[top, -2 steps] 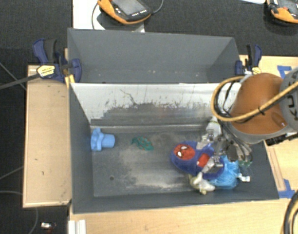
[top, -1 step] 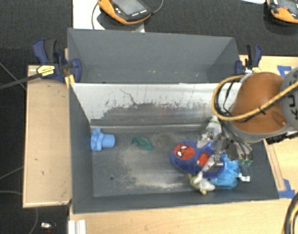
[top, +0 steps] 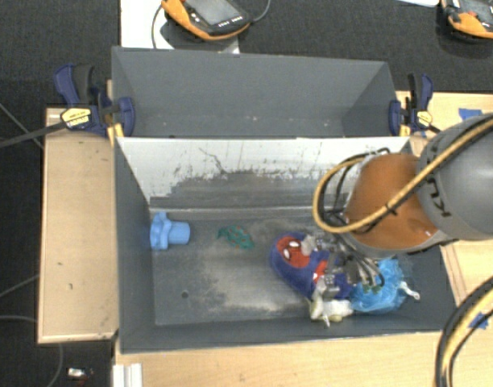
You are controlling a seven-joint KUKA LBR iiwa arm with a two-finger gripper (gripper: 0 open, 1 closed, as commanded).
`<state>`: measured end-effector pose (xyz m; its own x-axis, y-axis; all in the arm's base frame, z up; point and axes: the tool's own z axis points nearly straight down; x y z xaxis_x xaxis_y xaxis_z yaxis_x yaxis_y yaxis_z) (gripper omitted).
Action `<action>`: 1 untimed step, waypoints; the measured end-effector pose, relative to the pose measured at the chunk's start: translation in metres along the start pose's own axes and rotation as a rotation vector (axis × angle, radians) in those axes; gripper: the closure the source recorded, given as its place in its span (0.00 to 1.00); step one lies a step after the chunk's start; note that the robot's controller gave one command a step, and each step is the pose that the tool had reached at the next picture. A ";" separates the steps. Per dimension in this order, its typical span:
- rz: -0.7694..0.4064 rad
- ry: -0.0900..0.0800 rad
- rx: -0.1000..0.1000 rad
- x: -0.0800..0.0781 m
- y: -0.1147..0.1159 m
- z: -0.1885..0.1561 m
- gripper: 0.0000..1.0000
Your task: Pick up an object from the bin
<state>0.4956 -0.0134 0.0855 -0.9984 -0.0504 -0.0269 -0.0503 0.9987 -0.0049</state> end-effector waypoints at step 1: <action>0.056 -0.018 -0.002 -0.002 -0.006 0.013 0.00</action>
Offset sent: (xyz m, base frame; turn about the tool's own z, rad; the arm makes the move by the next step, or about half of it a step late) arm -0.0071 0.0226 -0.0155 0.0606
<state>0.4981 -0.0193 0.0731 -0.9990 0.0059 -0.0448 0.0059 1.0000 -0.0004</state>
